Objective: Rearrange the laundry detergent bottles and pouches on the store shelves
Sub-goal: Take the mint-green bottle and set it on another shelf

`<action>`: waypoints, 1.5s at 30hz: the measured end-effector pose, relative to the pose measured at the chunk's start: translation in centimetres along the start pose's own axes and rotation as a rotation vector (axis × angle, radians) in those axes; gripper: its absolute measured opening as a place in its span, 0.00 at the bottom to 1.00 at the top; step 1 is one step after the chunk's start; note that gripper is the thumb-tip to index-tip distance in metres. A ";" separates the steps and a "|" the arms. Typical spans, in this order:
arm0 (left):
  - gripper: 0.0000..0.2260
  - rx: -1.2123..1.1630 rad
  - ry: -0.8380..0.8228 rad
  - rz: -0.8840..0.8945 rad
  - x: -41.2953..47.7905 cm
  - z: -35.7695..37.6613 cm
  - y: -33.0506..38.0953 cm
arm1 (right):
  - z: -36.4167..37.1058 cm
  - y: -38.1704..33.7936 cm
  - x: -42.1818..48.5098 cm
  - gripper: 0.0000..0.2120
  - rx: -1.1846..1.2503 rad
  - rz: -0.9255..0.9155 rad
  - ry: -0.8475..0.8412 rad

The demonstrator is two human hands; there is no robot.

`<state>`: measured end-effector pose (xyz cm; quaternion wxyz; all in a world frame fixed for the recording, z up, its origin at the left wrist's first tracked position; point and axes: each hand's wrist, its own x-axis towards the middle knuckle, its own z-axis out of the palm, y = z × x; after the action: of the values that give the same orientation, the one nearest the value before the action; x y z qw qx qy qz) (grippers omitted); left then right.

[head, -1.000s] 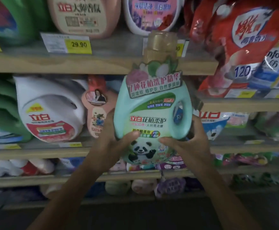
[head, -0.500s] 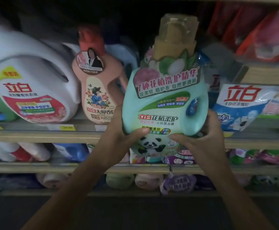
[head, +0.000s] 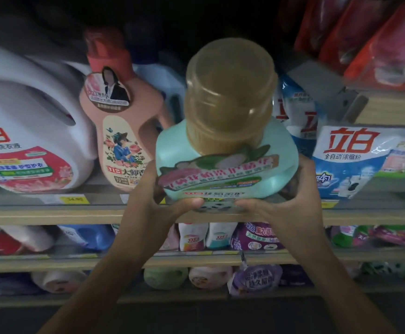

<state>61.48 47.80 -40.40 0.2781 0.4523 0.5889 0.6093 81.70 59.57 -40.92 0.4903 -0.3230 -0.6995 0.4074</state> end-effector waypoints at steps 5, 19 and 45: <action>0.27 0.063 0.027 0.029 2.9 0.5 0.4 | 0.1 0.8 2.6 0.46 -0.065 -0.015 0.021; 0.25 0.072 -0.069 -0.041 7.0 3.5 -5.0 | -1.9 6.1 4.4 0.44 -0.140 0.070 0.026; 0.34 0.179 -0.007 -0.133 10.7 6.2 -6.1 | -2.6 9.5 7.8 0.34 -0.039 0.221 -0.052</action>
<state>61.04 60.92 -44.54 0.2783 0.4375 0.6688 0.5328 82.23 71.19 -45.56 0.4177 -0.3972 -0.6797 0.4536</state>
